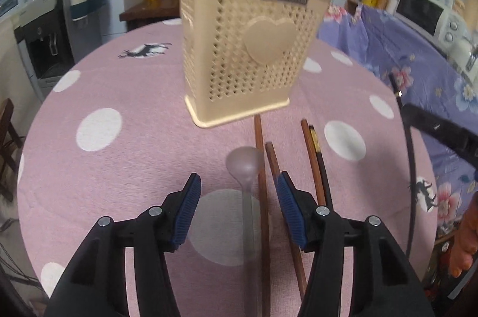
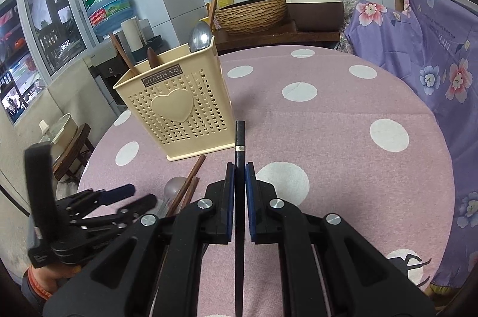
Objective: Organize utensils
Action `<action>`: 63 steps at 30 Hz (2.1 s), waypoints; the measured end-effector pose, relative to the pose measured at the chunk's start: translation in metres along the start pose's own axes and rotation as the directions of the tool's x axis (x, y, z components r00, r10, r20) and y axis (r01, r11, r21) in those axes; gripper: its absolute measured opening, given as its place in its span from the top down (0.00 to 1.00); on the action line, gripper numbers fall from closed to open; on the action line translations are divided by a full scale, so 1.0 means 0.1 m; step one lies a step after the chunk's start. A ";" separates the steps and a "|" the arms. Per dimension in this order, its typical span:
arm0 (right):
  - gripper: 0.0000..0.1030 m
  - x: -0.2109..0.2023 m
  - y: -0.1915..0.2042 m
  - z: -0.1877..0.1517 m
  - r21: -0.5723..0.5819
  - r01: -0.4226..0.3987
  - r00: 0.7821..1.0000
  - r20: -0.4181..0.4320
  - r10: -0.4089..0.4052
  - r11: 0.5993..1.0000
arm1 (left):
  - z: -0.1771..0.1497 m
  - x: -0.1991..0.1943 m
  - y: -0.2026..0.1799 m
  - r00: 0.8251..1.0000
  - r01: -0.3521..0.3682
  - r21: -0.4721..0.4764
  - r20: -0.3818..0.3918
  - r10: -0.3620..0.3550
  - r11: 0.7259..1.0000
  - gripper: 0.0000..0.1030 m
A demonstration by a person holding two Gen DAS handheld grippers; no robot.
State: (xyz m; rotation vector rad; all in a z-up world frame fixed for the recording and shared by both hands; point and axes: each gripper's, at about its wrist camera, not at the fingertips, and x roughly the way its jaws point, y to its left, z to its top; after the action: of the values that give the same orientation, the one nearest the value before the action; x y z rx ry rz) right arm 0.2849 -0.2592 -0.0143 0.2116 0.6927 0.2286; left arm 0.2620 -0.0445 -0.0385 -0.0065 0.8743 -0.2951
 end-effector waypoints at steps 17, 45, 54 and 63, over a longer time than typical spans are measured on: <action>0.92 0.06 -0.01 -0.06 0.006 -0.009 1.000 -0.011 0.009 1.000 | 0.06 0.28 0.30 0.992 -0.118 -0.043 -0.041 0.116 0.992 0.48; 0.92 -0.03 0.04 -0.08 -0.003 0.001 1.000 0.025 -0.001 1.000 | 0.23 0.42 0.12 0.986 -0.153 -0.060 -0.077 0.148 0.986 0.65; 0.92 -0.21 0.01 0.01 -0.003 -0.041 0.996 0.078 0.041 0.999 | 0.29 -0.29 0.15 0.984 -0.096 -0.088 0.143 0.108 0.991 0.65; 0.92 -0.48 0.08 0.15 -0.036 -0.087 0.986 0.138 0.091 0.996 | 0.36 -0.90 0.25 0.948 -0.058 -0.127 0.303 0.094 0.990 0.65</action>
State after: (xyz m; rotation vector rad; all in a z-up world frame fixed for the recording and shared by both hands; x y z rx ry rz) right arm 0.2575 -0.2668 0.0284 0.2282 0.5414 0.3065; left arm 0.2407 -0.0011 0.0493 -0.1240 0.5776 -0.1638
